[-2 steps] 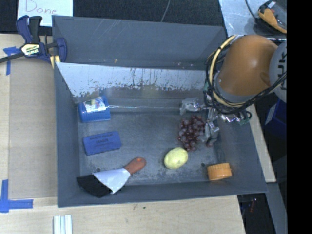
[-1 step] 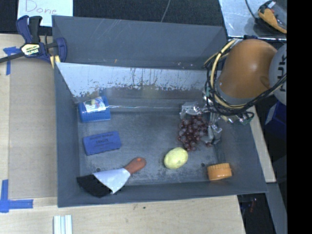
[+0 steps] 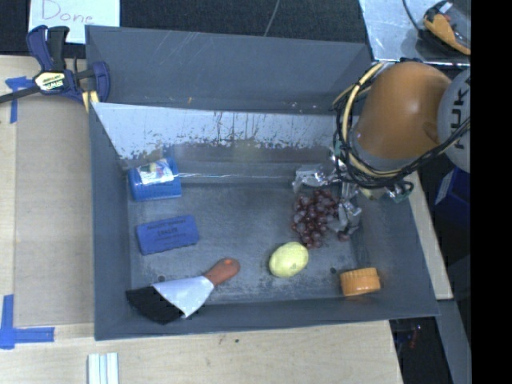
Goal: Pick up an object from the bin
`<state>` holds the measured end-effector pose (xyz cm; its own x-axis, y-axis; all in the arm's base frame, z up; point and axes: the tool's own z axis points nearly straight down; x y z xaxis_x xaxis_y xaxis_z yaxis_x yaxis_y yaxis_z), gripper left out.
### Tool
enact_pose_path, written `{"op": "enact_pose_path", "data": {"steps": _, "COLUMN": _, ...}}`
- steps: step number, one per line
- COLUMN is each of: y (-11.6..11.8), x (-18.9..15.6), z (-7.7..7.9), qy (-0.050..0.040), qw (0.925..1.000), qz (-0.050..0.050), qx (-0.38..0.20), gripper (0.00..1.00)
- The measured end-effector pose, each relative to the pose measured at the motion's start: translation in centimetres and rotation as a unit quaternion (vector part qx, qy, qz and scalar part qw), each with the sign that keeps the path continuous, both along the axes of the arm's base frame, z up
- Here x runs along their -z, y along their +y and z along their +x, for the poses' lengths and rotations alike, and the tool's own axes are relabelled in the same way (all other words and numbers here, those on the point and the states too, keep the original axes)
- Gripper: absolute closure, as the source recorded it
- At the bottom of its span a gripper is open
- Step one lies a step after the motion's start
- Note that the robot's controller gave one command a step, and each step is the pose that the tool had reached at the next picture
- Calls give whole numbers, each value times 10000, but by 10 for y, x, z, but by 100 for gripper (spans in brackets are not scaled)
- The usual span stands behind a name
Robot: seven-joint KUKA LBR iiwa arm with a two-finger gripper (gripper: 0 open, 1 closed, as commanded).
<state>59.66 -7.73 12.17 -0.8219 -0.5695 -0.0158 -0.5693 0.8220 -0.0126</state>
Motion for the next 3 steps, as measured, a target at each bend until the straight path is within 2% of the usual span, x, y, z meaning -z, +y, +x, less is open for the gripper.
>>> {"op": "enact_pose_path", "data": {"steps": 1, "y": 1, "x": 4, "z": 1, "qy": -9, "qw": 9999, "qz": -7, "qx": -112, "gripper": 0}}
{"op": "enact_pose_path", "data": {"steps": 2, "y": 10, "x": 22, "z": 13, "qy": -21, "qw": 9969, "qz": 18, "qx": 782, "gripper": 100}}
{"op": "enact_pose_path", "data": {"steps": 3, "y": 10, "x": 22, "z": 13, "qy": -21, "qw": 9969, "qz": 23, "qx": 783, "gripper": 100}}
